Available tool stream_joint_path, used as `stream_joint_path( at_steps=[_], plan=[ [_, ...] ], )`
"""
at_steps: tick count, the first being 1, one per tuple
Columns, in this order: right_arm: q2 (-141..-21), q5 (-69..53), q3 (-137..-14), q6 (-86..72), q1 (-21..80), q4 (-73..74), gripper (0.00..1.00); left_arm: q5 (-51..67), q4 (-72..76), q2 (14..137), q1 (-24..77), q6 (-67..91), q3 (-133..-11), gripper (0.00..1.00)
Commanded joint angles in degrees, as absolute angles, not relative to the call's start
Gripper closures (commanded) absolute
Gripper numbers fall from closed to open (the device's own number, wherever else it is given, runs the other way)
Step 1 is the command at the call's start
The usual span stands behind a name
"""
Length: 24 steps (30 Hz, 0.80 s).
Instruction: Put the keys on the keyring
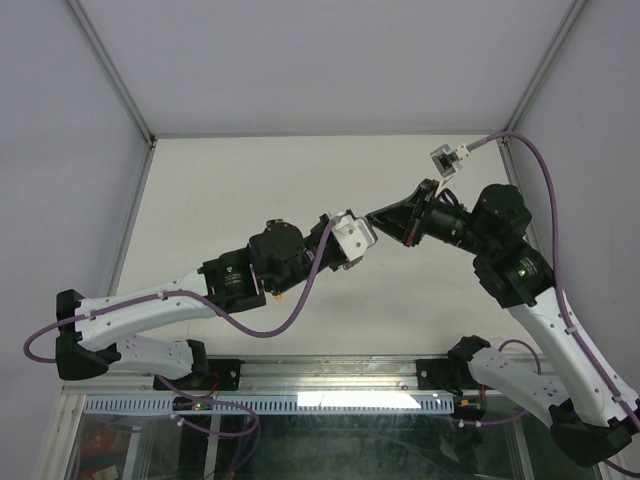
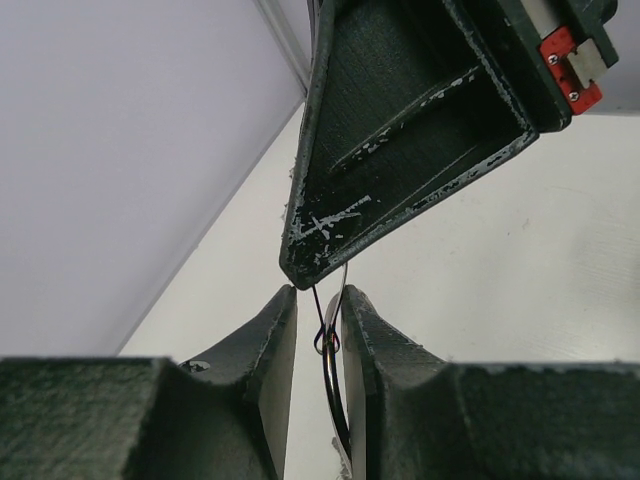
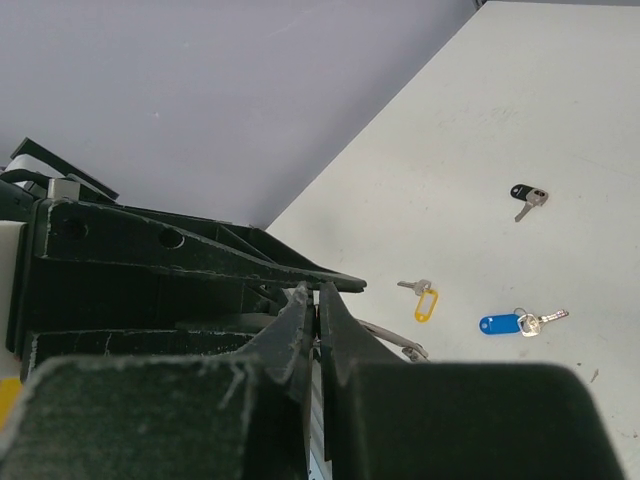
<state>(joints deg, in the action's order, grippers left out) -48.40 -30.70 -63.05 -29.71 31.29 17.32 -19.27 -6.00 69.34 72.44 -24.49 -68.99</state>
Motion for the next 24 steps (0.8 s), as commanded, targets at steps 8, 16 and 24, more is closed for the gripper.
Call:
stream_joint_path(
  at_steps=[8,16,24],
  plan=[
    [-46.8,-31.2,-62.4,-31.1,31.6,13.4,1.00,-20.1,-1.7,69.2,73.2,-23.0,-71.1,0.84],
    [-46.7,-30.8,-62.3,-31.0,31.6,13.5,1.00,-19.0,0.1,67.7,73.3,-22.6,-69.9,1.00],
    [-44.5,-25.9,-62.3,-30.8,31.6,13.5,0.63,-18.1,1.0,65.9,73.2,-23.7,-68.3,1.00]
  ],
)
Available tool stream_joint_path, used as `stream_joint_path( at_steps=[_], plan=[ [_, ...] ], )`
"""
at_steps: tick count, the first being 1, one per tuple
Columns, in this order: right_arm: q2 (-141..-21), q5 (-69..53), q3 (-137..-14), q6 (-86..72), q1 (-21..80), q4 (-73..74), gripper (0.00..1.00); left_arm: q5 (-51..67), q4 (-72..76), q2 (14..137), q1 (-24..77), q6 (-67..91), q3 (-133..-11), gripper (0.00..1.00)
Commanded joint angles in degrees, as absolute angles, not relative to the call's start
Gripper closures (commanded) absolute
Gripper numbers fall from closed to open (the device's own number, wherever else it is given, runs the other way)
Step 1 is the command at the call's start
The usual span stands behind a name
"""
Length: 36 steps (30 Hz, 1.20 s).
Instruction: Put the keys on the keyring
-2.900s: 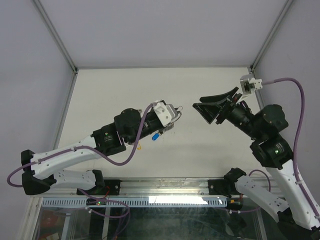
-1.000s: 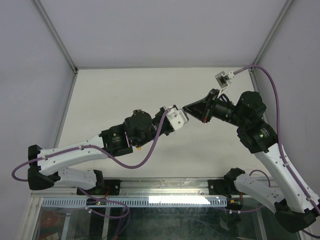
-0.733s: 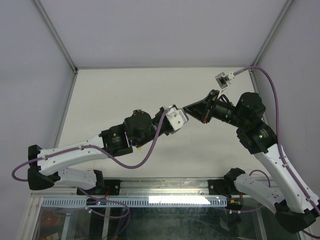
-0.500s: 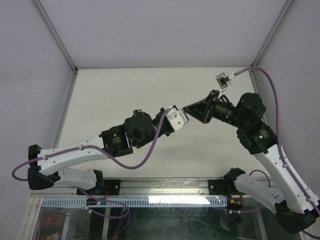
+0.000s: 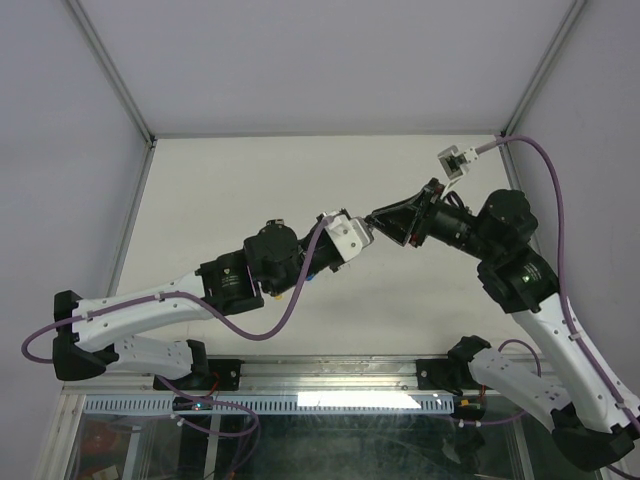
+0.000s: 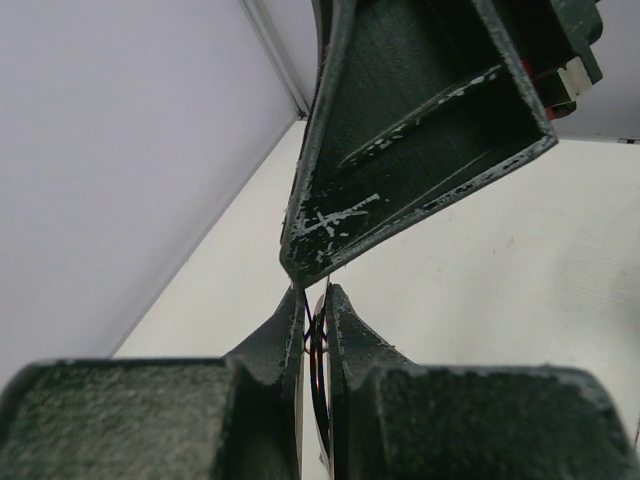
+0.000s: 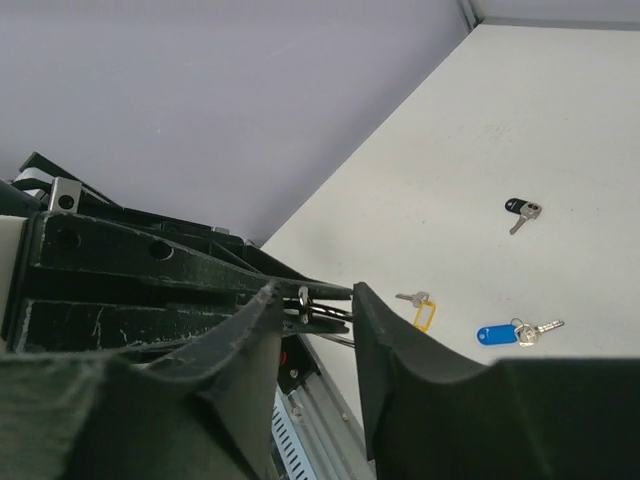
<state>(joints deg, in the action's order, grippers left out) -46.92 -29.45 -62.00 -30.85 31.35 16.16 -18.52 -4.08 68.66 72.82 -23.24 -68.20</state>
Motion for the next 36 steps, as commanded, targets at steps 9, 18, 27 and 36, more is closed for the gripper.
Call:
stream_joint_path(
  at_steps=[9,18,27,36],
  plan=[
    [-40.9,-17.4,-60.3,-30.5,31.6,14.0,0.56,-18.4,-1.1,66.4,73.3,-25.1,-68.4,1.00],
    [-41.2,-12.1,-60.0,-29.4,31.6,18.1,0.54,-22.9,-5.4,67.6,73.3,-28.6,-69.2,1.00],
    [-47.8,-5.8,-58.8,-28.3,31.6,27.9,0.53,-30.8,-10.4,66.3,73.2,-25.1,-68.2,1.00],
    [-59.3,-11.6,-52.6,-27.2,32.4,22.3,0.54,-33.8,-15.4,65.0,72.8,-19.8,-68.2,1.00]
  ],
)
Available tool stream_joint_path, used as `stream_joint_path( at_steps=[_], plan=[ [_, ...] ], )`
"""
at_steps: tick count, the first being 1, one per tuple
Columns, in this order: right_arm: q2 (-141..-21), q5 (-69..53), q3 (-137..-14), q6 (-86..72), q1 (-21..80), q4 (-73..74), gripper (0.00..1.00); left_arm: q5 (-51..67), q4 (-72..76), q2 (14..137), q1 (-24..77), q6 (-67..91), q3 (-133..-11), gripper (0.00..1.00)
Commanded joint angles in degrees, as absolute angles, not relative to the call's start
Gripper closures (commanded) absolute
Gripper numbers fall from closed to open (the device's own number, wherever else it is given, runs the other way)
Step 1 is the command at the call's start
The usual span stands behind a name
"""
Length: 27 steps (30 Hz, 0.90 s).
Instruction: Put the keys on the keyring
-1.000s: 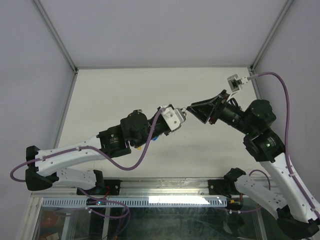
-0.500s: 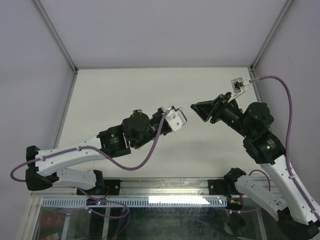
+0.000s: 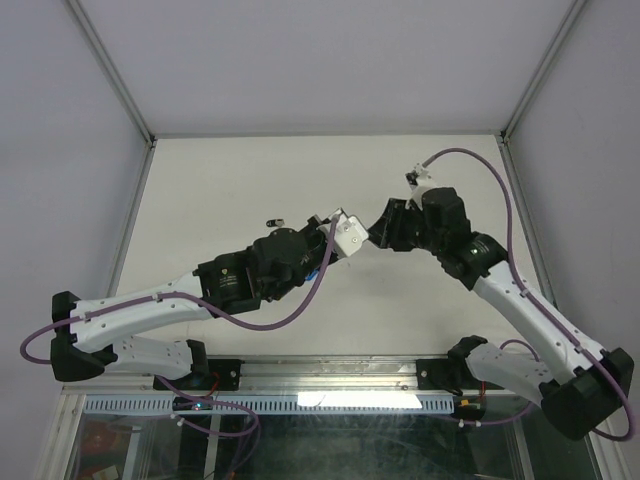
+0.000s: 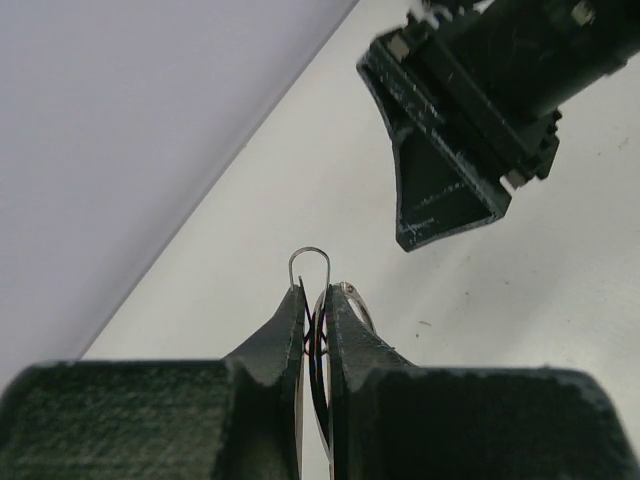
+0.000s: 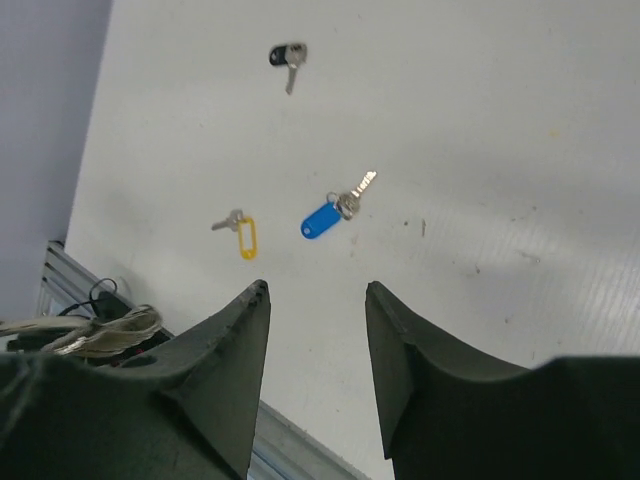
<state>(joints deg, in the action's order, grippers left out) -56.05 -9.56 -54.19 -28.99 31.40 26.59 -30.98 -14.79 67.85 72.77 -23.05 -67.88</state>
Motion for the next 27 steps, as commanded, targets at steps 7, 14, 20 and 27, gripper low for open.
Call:
stream_joint_path(
  at_steps=[7,14,20,27],
  plan=[
    [-72.3,-15.8,-51.3,-25.0,37.9,13.9,0.54,-35.4,-17.4,61.6,72.8,-17.7,-67.3,1.00],
    [-87.0,-23.5,-57.0,-21.5,40.4,8.0,0.56,-35.8,-19.7,59.4,72.8,-16.4,-66.9,1.00],
    [-96.8,-25.9,-62.7,-17.6,41.0,8.0,0.61,-36.4,-20.9,58.8,72.8,-15.9,-67.2,1.00],
    [-104.7,-25.2,-69.2,-13.3,41.0,10.9,0.62,-36.2,-21.1,59.0,72.8,-16.1,-67.6,1.00]
  ],
)
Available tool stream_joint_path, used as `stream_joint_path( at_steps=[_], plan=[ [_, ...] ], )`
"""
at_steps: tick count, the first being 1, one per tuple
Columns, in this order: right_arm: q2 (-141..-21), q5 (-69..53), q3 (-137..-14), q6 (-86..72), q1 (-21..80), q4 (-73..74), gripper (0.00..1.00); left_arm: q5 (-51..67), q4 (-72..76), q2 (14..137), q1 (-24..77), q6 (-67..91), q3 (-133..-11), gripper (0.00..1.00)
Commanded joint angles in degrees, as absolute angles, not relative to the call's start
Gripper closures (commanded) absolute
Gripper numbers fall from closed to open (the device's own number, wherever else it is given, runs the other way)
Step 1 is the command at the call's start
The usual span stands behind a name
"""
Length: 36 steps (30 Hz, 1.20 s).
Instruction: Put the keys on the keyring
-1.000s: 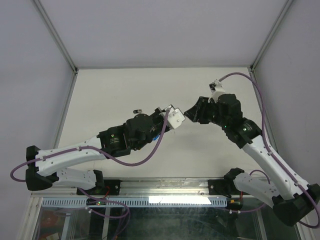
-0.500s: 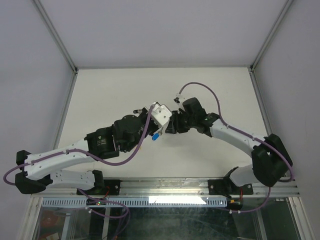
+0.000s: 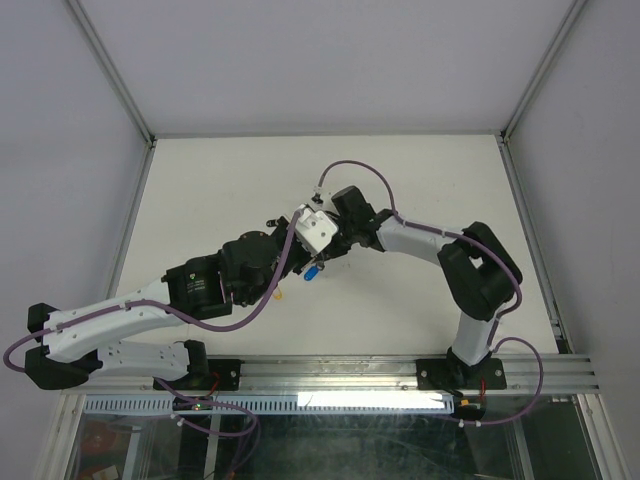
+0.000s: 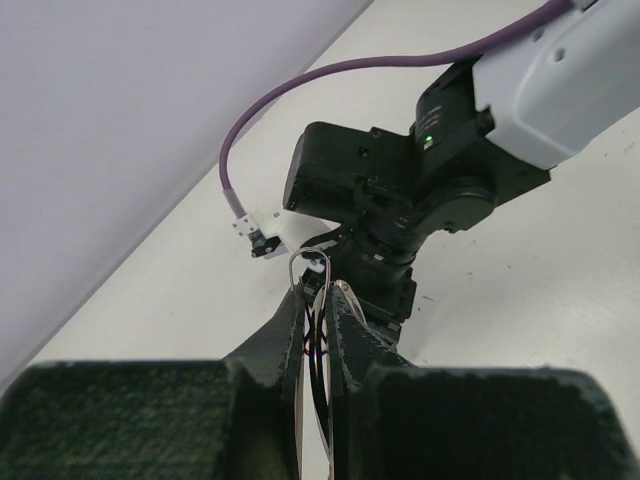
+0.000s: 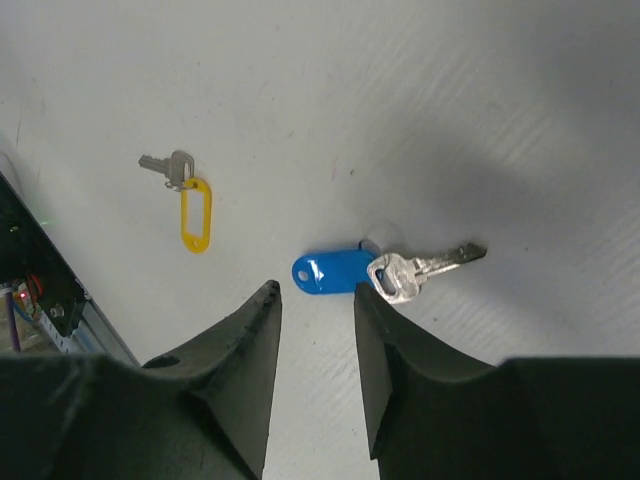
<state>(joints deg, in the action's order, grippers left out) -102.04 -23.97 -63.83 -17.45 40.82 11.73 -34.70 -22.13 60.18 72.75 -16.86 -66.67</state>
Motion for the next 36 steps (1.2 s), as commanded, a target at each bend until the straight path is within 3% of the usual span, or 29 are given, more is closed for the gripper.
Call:
stream_joint_path(
  at_steps=[1,11,29,36],
  plan=[
    [-105.7,-25.1,-69.7,-13.1,41.1,11.2,0.63,-36.2,-21.2,59.0,72.8,-16.1,-67.6,1.00],
    [-109.3,-24.6,-72.3,-10.3,41.1,13.7,0.63,-36.0,-21.4,58.5,72.8,-15.9,-67.5,1.00],
    [-112.1,-26.8,-72.7,-9.6,41.1,14.2,0.75,-36.2,-21.4,58.9,72.8,-16.3,-67.3,1.00],
    [-111.1,-27.6,-72.4,-7.7,41.1,14.5,0.68,-36.2,-21.4,59.3,72.8,-16.5,-67.2,1.00]
  ],
)
